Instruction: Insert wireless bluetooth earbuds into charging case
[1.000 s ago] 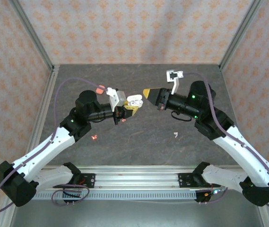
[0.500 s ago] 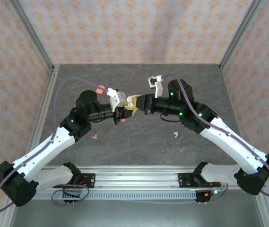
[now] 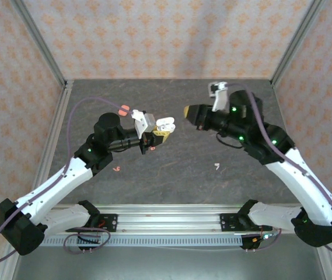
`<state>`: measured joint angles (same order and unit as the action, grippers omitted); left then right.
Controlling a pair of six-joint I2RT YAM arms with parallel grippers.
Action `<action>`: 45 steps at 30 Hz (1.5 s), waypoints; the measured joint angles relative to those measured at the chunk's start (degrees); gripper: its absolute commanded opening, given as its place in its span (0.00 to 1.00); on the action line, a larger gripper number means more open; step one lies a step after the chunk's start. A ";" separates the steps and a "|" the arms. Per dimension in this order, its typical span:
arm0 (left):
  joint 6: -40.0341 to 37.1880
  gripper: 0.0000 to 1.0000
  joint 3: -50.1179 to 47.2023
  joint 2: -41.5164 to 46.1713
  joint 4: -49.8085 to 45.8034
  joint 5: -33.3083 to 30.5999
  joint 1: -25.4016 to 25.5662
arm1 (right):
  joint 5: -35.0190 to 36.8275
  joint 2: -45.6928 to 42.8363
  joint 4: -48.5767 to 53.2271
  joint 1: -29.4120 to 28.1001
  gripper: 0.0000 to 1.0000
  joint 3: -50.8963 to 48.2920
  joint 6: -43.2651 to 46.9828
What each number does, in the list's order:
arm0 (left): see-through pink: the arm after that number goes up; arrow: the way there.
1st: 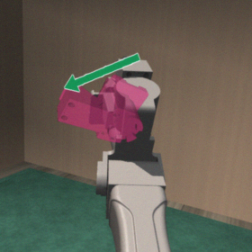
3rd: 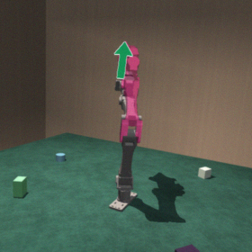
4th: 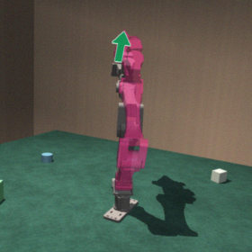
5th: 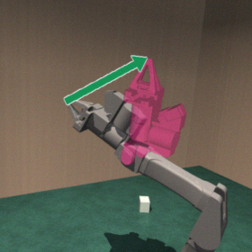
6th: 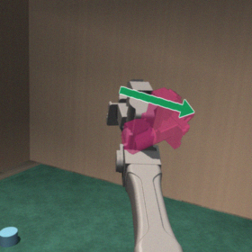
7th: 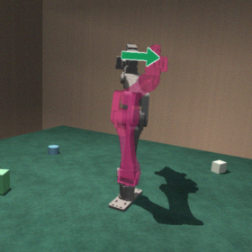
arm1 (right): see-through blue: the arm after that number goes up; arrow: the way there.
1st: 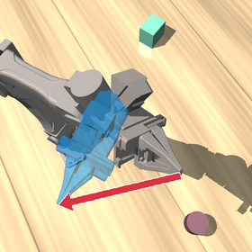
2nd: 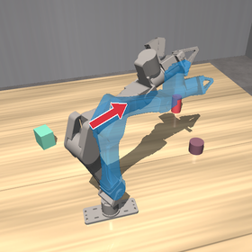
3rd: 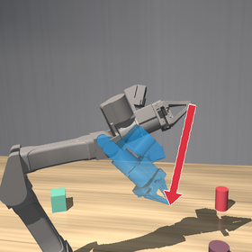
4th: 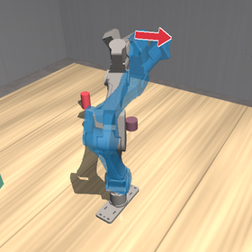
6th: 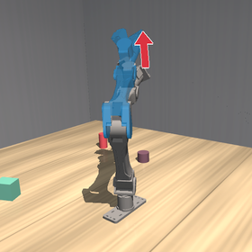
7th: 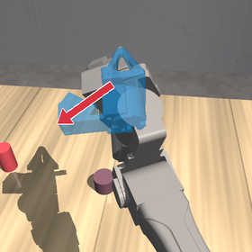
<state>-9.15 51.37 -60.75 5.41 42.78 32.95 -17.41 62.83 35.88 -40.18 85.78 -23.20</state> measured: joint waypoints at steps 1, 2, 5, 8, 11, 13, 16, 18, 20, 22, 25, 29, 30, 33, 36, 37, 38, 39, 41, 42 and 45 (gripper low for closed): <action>-0.02 0.00 -0.33 0.20 -0.02 -0.13 0.00 | 1.92 -0.66 1.64 1.20 0.26 0.24 -0.48; -0.17 0.00 -0.55 0.37 -0.02 -0.26 0.00 | 3.69 -1.16 3.63 2.45 0.26 0.20 -1.11; -0.96 0.00 -1.22 1.16 -0.15 -0.96 0.00 | 7.65 -1.57 8.92 6.45 0.31 -2.51 -3.61; -1.79 0.00 -1.64 2.08 -1.05 -1.55 0.00 | 9.11 -0.07 13.11 9.18 0.34 -8.87 -5.97; -2.49 0.00 -2.49 3.19 -2.08 -1.95 0.00 | 9.03 4.26 15.30 9.94 0.34 -16.09 -7.76; -2.97 0.00 -2.99 3.74 -2.69 -2.40 0.00 | 8.72 7.56 16.15 10.19 0.34 -20.59 -8.52; -3.02 0.00 -3.58 4.37 -3.43 -2.91 0.00 | 8.39 11.17 16.74 10.86 0.34 -25.16 -9.35; -3.04 0.00 -4.11 4.72 -3.69 -3.10 0.00 | 7.98 12.17 16.57 12.00 0.33 -27.39 -9.79; -3.21 0.00 -4.63 4.90 -3.85 -3.26 0.00 | 7.19 12.46 15.98 14.05 0.33 -29.57 -10.16; -3.23 0.00 -5.07 4.87 -4.00 -3.26 0.00 | 6.12 13.11 15.17 16.70 0.33 -31.23 -10.54; -3.23 0.00 -5.38 4.72 -4.31 -3.26 0.00 | 4.98 15.23 14.12 19.10 0.30 -32.52 -10.67; -3.23 0.00 -5.38 3.89 -4.33 -3.23 0.00 | 2.67 18.51 12.44 20.52 0.26 -34.16 -9.75; -3.23 0.00 -5.38 3.61 -4.33 -3.21 0.00 | 2.14 19.23 12.04 20.90 0.26 -34.51 -9.42; -3.23 0.00 -5.38 2.84 -4.33 -3.21 0.00 | 1.44 21.16 11.15 21.79 0.28 -34.80 -8.00; -3.23 0.00 -5.38 2.62 -4.33 -3.21 0.00 | 1.33 22.86 10.62 22.25 0.30 -34.77 -6.43; -3.23 0.00 -5.38 2.62 -4.35 -3.21 0.00 | 1.38 23.50 10.58 22.25 0.31 -34.73 -5.88; -3.23 0.00 -5.38 2.62 -4.37 -3.21 0.00 | 1.44 24.22 10.58 22.25 0.32 -34.60 -5.33; -3.23 0.00 -5.38 2.62 -4.37 -3.21 0.00 | 1.51 24.96 10.58 22.25 0.33 -34.40 -4.74; -3.32 0.00 -5.38 2.62 -4.37 -3.21 0.00 | 1.55 25.90 10.56 22.25 0.34 -34.05 -3.85; -3.39 0.00 -5.38 2.62 -4.42 -3.21 0.00 | 1.64 26.27 10.60 22.25 0.35 -33.81 -3.37; -3.39 0.00 -5.38 2.62 -4.46 -3.21 0.00 | 2.16 27.34 10.60 22.25 0.37 -32.74 -2.14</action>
<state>-12.53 46.00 -58.13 0.95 39.57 32.95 -15.25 90.17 46.48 -17.93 53.04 -25.34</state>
